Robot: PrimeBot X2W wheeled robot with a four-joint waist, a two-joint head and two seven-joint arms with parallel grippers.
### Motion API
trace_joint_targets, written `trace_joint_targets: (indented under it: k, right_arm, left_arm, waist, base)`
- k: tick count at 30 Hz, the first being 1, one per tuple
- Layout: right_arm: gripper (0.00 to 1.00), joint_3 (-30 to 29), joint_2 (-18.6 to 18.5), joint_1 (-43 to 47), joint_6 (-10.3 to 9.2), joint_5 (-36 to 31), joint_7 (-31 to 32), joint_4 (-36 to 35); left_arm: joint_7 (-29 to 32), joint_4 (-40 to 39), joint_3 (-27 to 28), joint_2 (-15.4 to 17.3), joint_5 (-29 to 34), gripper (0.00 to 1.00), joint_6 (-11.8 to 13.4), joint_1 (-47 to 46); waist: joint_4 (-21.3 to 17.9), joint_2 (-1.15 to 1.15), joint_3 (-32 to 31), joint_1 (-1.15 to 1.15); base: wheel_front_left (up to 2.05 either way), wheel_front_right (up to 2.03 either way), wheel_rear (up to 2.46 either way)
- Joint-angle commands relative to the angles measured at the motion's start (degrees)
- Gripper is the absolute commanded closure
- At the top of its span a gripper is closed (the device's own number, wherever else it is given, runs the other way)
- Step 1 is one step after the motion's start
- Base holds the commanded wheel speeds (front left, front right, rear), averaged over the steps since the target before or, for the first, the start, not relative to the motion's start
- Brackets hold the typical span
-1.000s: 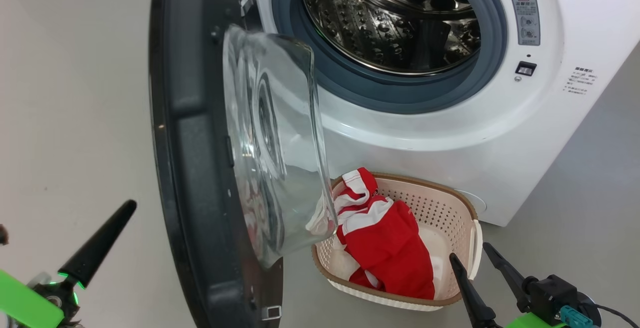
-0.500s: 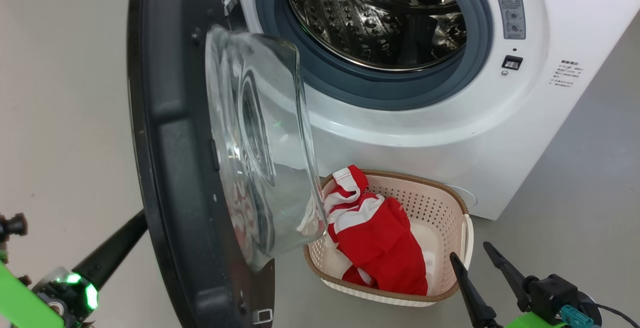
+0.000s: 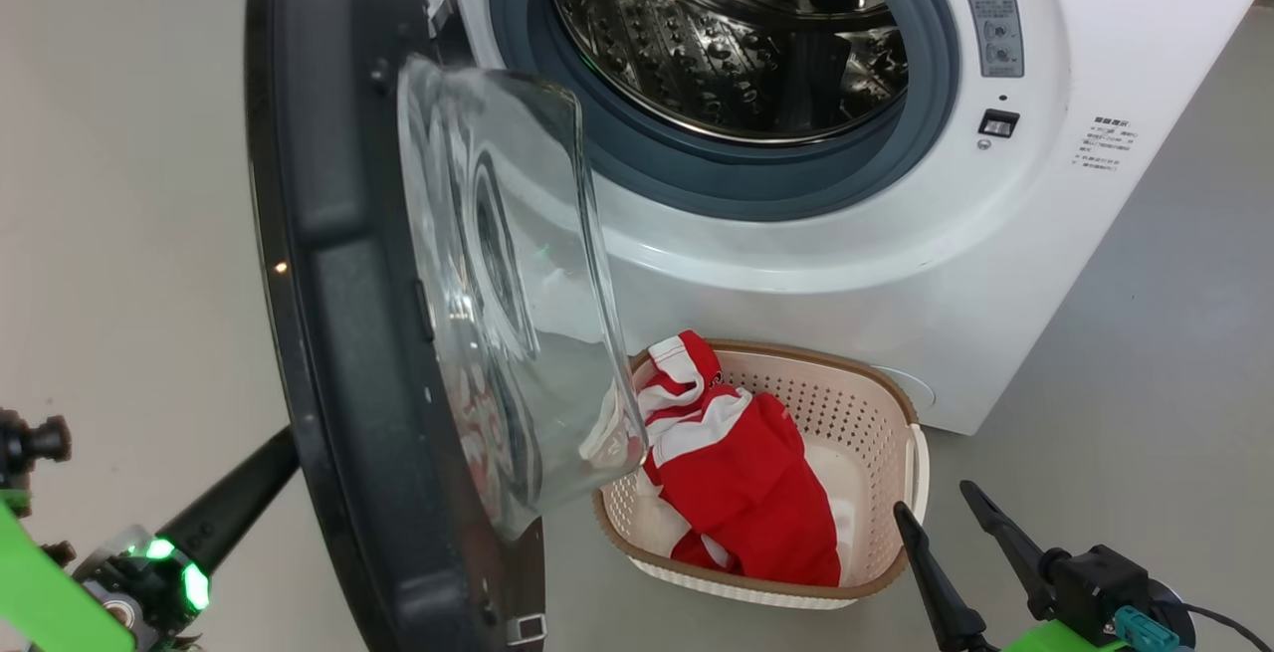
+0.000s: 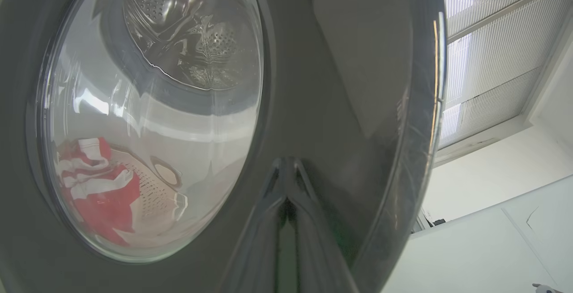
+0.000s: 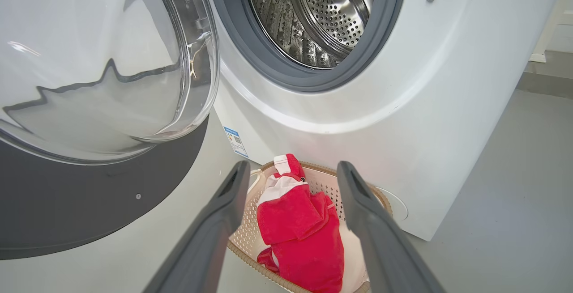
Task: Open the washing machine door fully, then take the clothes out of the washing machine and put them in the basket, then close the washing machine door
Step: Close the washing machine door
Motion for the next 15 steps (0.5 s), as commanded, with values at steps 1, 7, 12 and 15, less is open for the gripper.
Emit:
trace_joint_targets:
  k: [1, 7, 12, 15]
  right_arm:
    - [0.0, 1.18, -0.25, -1.97, 0.28, 0.18, -0.37, -1.26]
    - [0.0, 1.15, -0.15, -2.09, 0.28, 0.19, -0.37, -1.27]
    - [0.0, 1.03, -0.04, -2.13, 0.28, 0.12, -0.37, -1.46]
    - [0.0, 0.85, -0.03, -2.27, 0.28, 0.0, -0.37, -1.69]
  left_arm:
    - [0.88, -1.94, 2.52, 0.93, 0.83, 1.0, -0.34, -3.54]
    - [1.88, -2.66, 1.28, -1.12, 2.37, 1.0, -0.34, -5.12]
    - [1.67, -3.23, -1.33, -3.95, 4.93, 1.0, -0.34, -8.1]
    - [0.7, -2.98, -3.46, -5.76, 7.37, 1.0, -0.34, -10.54]
  waist:
    - [-0.19, 0.0, 0.04, 0.0]
    - [-0.6, 0.0, 0.17, 0.0]
    - [-1.1, 0.0, 0.4, 0.0]
    - [-1.33, 0.0, 0.96, 0.0]
  base:
    - [0.0, 0.0, 0.0]
    - [0.0, 0.0, 0.0]
    - [0.0, 0.0, 0.0]
    - [0.0, 0.0, 0.0]
